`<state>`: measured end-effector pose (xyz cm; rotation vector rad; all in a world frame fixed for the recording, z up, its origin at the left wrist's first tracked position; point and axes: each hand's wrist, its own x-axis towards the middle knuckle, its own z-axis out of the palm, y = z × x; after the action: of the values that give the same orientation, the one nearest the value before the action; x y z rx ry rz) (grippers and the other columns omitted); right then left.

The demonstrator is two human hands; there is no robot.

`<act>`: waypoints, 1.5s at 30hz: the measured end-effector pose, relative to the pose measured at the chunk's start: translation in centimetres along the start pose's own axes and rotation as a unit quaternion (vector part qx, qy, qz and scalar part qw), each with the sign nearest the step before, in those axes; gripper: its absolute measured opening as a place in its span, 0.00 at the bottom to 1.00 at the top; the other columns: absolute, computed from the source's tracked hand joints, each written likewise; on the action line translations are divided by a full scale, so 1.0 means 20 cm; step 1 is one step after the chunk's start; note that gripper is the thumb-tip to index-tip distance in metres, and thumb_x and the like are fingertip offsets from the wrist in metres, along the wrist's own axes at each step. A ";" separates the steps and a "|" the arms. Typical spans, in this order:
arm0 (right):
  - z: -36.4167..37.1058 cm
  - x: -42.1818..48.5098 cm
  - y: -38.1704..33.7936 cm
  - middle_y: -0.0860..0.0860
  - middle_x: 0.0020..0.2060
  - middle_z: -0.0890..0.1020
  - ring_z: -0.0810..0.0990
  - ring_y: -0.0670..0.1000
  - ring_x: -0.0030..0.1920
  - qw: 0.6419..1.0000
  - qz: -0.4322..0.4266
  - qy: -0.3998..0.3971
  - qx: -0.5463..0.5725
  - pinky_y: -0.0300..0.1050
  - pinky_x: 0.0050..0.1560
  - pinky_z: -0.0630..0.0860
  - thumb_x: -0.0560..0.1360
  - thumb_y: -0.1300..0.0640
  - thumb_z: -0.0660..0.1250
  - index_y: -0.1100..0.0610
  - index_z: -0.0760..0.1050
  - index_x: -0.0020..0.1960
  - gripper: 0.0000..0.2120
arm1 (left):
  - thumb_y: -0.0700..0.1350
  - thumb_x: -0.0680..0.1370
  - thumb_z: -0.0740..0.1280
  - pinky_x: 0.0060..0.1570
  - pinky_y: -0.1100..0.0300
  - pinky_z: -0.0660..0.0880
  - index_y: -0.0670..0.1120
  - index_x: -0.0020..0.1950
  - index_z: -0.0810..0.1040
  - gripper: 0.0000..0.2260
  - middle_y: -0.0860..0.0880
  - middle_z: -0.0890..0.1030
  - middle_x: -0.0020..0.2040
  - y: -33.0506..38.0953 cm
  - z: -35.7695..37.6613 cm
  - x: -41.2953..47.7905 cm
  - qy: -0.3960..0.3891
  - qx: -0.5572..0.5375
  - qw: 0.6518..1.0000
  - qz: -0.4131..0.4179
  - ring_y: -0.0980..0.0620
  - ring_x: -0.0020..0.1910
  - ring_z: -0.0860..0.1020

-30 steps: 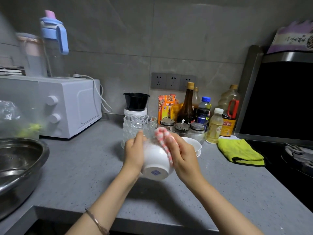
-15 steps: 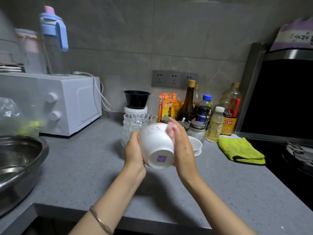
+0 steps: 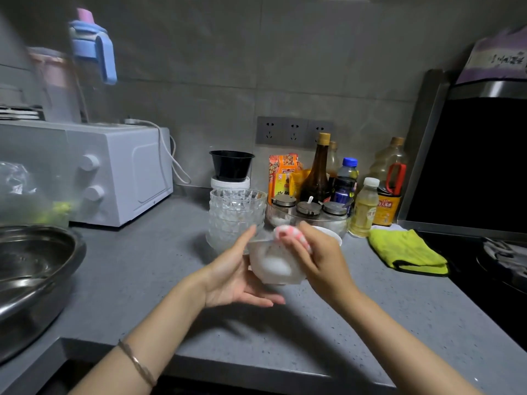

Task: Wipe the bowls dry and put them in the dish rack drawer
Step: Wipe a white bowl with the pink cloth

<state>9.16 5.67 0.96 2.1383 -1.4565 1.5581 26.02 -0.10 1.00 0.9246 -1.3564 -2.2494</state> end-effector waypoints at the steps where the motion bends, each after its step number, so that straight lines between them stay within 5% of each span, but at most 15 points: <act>1: -0.01 -0.01 0.00 0.46 0.32 0.73 0.68 0.43 0.34 0.998 -0.036 -0.018 -0.043 0.34 0.36 0.64 0.78 0.38 0.54 0.59 0.73 0.40 0.25 | 0.64 0.76 0.56 0.35 0.51 0.82 0.43 0.64 0.73 0.29 0.38 0.82 0.53 0.00 0.00 -0.01 -0.020 -0.036 0.999 -0.009 0.35 0.46 0.82; 5: -0.03 0.00 -0.06 0.45 0.34 0.72 0.69 0.42 0.36 0.995 -0.048 -0.068 -0.056 0.33 0.37 0.63 0.78 0.38 0.52 0.55 0.72 0.39 0.23 | 0.49 0.76 0.61 0.37 0.49 0.82 0.42 0.62 0.75 0.17 0.38 0.81 0.49 -0.02 0.01 0.00 0.024 -0.100 0.992 0.067 0.41 0.42 0.82; 8: -0.05 0.07 -0.08 0.45 0.42 0.69 0.71 0.44 0.41 0.989 -0.027 -0.104 -0.097 0.38 0.41 0.66 0.77 0.38 0.50 0.52 0.73 0.43 0.21 | 0.50 0.79 0.58 0.32 0.52 0.80 0.44 0.58 0.77 0.15 0.41 0.81 0.47 -0.04 0.05 0.01 0.109 -0.034 0.984 0.135 0.45 0.41 0.81; 11: -0.07 0.09 -0.08 0.50 0.51 0.74 0.73 0.50 0.50 0.937 -0.106 -0.211 -0.259 0.43 0.49 0.62 0.77 0.38 0.48 0.53 0.77 0.57 0.27 | 0.55 0.80 0.57 0.37 0.51 0.81 0.46 0.54 0.79 0.16 0.43 0.83 0.44 -0.04 0.07 -0.01 0.154 0.012 0.971 0.183 0.49 0.39 0.81; 17: -0.16 0.03 -0.14 0.49 0.63 0.73 0.71 0.51 0.60 0.898 -0.126 -0.327 -0.268 0.43 0.62 0.62 0.76 0.32 0.48 0.53 0.68 0.65 0.30 | 0.48 0.82 0.54 0.26 0.66 0.76 0.47 0.60 0.75 0.13 0.45 0.80 0.50 -0.04 0.12 -0.02 0.212 0.021 0.931 0.297 0.53 0.41 0.79; 22: -0.10 -0.07 -0.23 0.50 0.72 0.65 0.73 0.54 0.63 0.892 -0.083 -0.350 -0.273 0.48 0.64 0.67 0.77 0.43 0.61 0.57 0.69 0.67 0.24 | 0.40 0.81 0.55 0.37 0.76 0.71 0.54 0.51 0.75 0.12 0.53 0.79 0.46 -0.07 0.16 0.02 0.253 0.050 0.881 0.396 0.59 0.44 0.76; 25: -0.05 -0.08 -0.29 0.48 0.70 0.67 0.72 0.52 0.63 0.931 0.015 -0.320 -0.176 0.49 0.60 0.71 0.76 0.51 0.64 0.53 0.62 0.72 0.27 | 0.41 0.81 0.55 0.41 0.72 0.72 0.57 0.49 0.75 0.13 0.57 0.79 0.46 -0.11 0.19 0.05 0.264 0.040 0.874 0.405 0.62 0.43 0.77; 28: -0.05 -0.09 -0.27 0.49 0.71 0.66 0.72 0.51 0.64 0.934 -0.014 -0.329 -0.139 0.50 0.60 0.73 0.76 0.54 0.66 0.53 0.66 0.70 0.24 | 0.41 0.82 0.55 0.40 0.72 0.73 0.54 0.53 0.75 0.12 0.55 0.79 0.47 -0.09 0.17 0.05 0.262 0.023 0.873 0.410 0.59 0.45 0.77; 33: -0.16 -0.01 -0.08 0.53 0.59 0.81 0.81 0.53 0.56 0.825 -0.235 -0.343 -0.382 0.51 0.52 0.80 0.64 0.57 0.76 0.54 0.82 0.54 0.18 | 0.42 0.82 0.55 0.42 0.67 0.74 0.50 0.52 0.76 0.10 0.49 0.80 0.47 -0.04 0.09 0.00 0.177 0.110 0.919 0.335 0.52 0.47 0.77; 35: -0.18 0.02 -0.07 0.54 0.56 0.82 0.82 0.54 0.55 0.800 -0.254 -0.353 -0.414 0.49 0.52 0.79 0.60 0.56 0.79 0.55 0.84 0.51 0.20 | 0.45 0.82 0.56 0.44 0.61 0.73 0.53 0.49 0.76 0.10 0.52 0.80 0.44 -0.02 0.07 -0.01 0.161 0.144 0.936 0.279 0.54 0.43 0.77; 37: -0.14 0.03 -0.10 0.56 0.61 0.78 0.79 0.56 0.60 0.779 -0.258 -0.369 -0.437 0.54 0.51 0.79 0.68 0.57 0.74 0.57 0.81 0.57 0.18 | 0.46 0.80 0.59 0.43 0.59 0.75 0.54 0.50 0.76 0.06 0.50 0.80 0.44 -0.02 0.05 -0.01 0.146 0.132 0.946 0.258 0.53 0.43 0.77; 38: -0.11 0.02 -0.11 0.57 0.64 0.75 0.76 0.57 0.63 0.778 -0.252 -0.370 -0.441 0.55 0.51 0.79 0.73 0.60 0.68 0.58 0.78 0.60 0.16 | 0.46 0.77 0.62 0.39 0.59 0.76 0.53 0.52 0.76 0.06 0.49 0.80 0.45 -0.02 0.05 0.00 0.140 0.110 0.950 0.257 0.52 0.43 0.78; 40: -0.06 0.00 -0.15 0.53 0.63 0.77 0.79 0.55 0.58 0.839 -0.205 -0.325 -0.386 0.52 0.45 0.80 0.77 0.61 0.58 0.57 0.79 0.58 0.14 | 0.42 0.75 0.64 0.32 0.62 0.75 0.51 0.58 0.75 0.12 0.46 0.80 0.47 -0.05 0.06 0.03 0.148 0.054 0.950 0.271 0.51 0.43 0.78; 43: 0.00 -0.02 -0.19 0.47 0.56 0.81 0.83 0.55 0.47 0.923 -0.088 -0.281 -0.247 0.47 0.38 0.76 0.74 0.60 0.65 0.53 0.80 0.42 0.06 | 0.40 0.78 0.61 0.30 0.63 0.74 0.55 0.57 0.74 0.13 0.47 0.79 0.47 -0.09 0.10 0.06 0.163 -0.017 0.935 0.315 0.51 0.42 0.78; 45: 0.02 -0.05 -0.16 0.45 0.58 0.79 0.81 0.53 0.52 0.918 -0.095 -0.314 -0.221 0.47 0.40 0.76 0.75 0.59 0.64 0.52 0.78 0.41 0.06 | 0.40 0.79 0.59 0.35 0.63 0.75 0.56 0.53 0.76 0.12 0.47 0.80 0.48 -0.09 0.11 0.07 0.184 -0.020 0.923 0.337 0.50 0.47 0.78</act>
<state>11.81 7.80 1.33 2.4780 -1.4930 0.4075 23.56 1.42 -0.38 0.6767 -1.2051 -1.4910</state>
